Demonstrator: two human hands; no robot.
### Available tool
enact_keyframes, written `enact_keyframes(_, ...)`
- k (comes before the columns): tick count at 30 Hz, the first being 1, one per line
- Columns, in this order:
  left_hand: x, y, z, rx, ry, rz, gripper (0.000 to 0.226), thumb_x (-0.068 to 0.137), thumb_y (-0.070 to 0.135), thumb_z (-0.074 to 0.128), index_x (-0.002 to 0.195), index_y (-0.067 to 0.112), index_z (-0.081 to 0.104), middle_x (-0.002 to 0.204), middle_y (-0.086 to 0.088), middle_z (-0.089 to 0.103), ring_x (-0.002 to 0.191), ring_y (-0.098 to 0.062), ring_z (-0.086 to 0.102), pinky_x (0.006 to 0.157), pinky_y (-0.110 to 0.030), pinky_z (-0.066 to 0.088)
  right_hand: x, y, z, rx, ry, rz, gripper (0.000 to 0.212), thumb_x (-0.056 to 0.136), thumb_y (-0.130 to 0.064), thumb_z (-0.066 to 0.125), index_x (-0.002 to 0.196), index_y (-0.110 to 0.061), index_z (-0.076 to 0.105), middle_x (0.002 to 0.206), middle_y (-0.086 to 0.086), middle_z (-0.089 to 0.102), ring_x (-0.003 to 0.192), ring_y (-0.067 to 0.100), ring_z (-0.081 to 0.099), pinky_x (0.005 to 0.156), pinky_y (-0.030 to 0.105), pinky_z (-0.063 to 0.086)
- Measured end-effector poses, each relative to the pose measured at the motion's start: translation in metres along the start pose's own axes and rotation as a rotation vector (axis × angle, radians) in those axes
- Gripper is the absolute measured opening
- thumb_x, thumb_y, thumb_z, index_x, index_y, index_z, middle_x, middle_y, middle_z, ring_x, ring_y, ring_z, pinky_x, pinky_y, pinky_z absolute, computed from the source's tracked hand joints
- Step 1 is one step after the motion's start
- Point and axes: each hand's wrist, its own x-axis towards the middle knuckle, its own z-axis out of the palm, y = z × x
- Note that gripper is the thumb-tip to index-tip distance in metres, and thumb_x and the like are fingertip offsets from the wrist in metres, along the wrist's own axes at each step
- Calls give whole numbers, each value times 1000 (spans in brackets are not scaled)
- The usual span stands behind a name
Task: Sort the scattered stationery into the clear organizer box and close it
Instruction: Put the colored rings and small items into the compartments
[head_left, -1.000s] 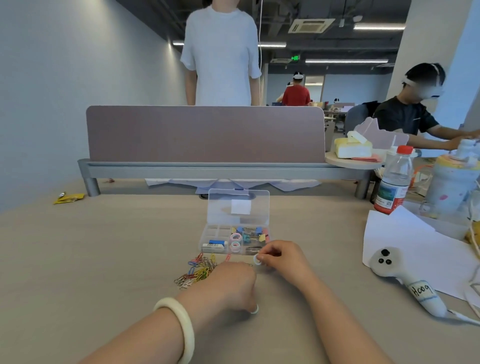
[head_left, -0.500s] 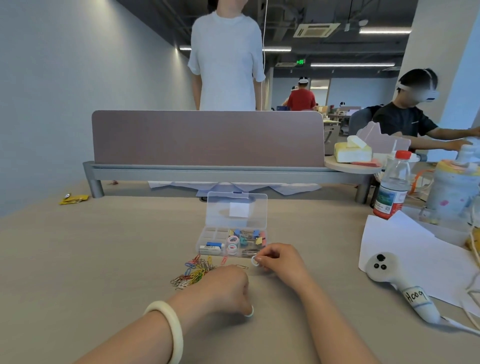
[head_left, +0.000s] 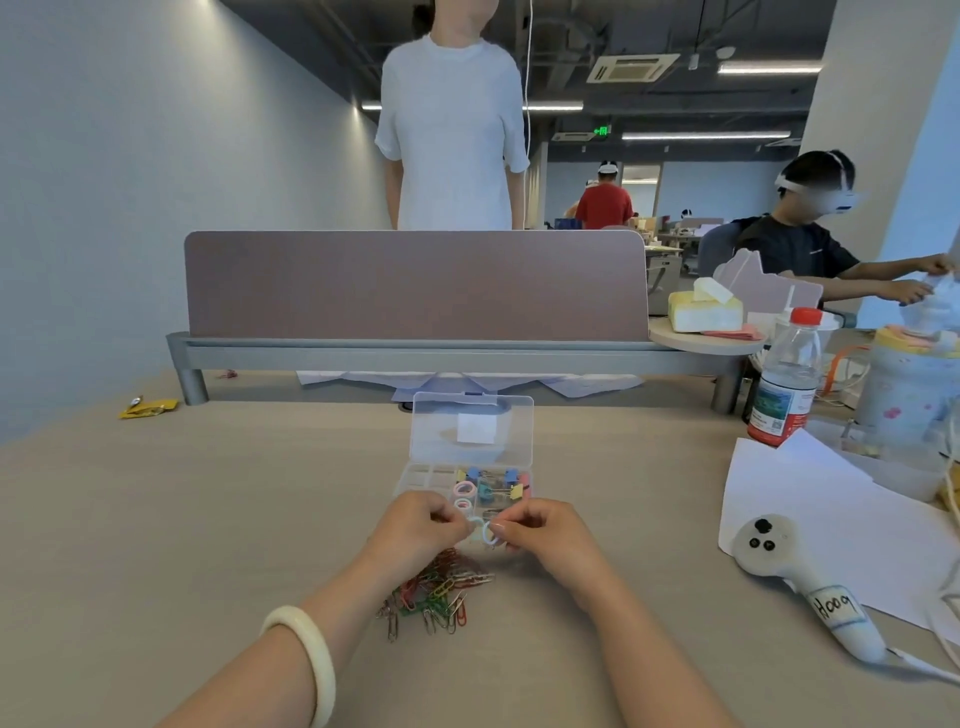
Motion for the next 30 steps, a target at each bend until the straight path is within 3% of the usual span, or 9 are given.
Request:
enact_keyframes(7, -2, 3, -1, -206, -93, 13, 24, 80, 22, 65, 56, 26, 63, 49, 11, 54, 53, -2, 47, 57, -18, 37, 1, -3, 6, 61, 69, 1, 7, 79, -5, 66, 74, -1, 68, 52, -4, 58, 41, -3, 48, 44, 7, 35)
enact_keyframes(16, 3, -7, -3, -324, -146, -17, 19, 78, 26, 67, 59, 26, 67, 60, 12, 61, 66, -4, 55, 70, -23, 44, 0, -3, 21, 40, 116, -24, 17, 82, -8, 63, 69, -14, 72, 50, -8, 63, 48, 0, 51, 49, 9, 40)
enact_keyframes(20, 20, -11, -6, -87, -79, 56, 15, 79, 17, 61, 67, 12, 69, 65, 4, 60, 72, -10, 56, 73, -27, 46, 4, 2, 22, -10, 169, 0, 19, 86, -8, 58, 77, -17, 72, 62, -5, 68, 51, 0, 56, 49, 10, 42)
enact_keyframes(23, 43, -15, -17, 274, 16, 205, 19, 79, 16, 57, 60, 16, 59, 71, -6, 65, 73, -22, 60, 71, -33, 47, 7, 13, 18, -78, 243, 18, 21, 86, -7, 59, 79, -24, 70, 64, -4, 67, 54, 7, 58, 49, 15, 46)
enact_keyframes(27, 66, -22, -17, 599, -64, 345, 16, 80, 18, 55, 72, 10, 66, 82, -9, 69, 78, -26, 60, 74, -35, 49, 7, 22, 16, -144, 235, 21, 15, 85, -7, 59, 80, -14, 71, 62, 3, 64, 50, 4, 50, 50, 15, 44)
enact_keyframes(30, 76, -22, -12, 671, -141, 391, 18, 82, 20, 55, 72, 10, 65, 84, -10, 68, 81, -28, 60, 75, -38, 49, 10, 26, 16, -158, 226, 25, 19, 85, -8, 60, 76, -21, 70, 61, 1, 64, 53, 9, 51, 53, 17, 45)
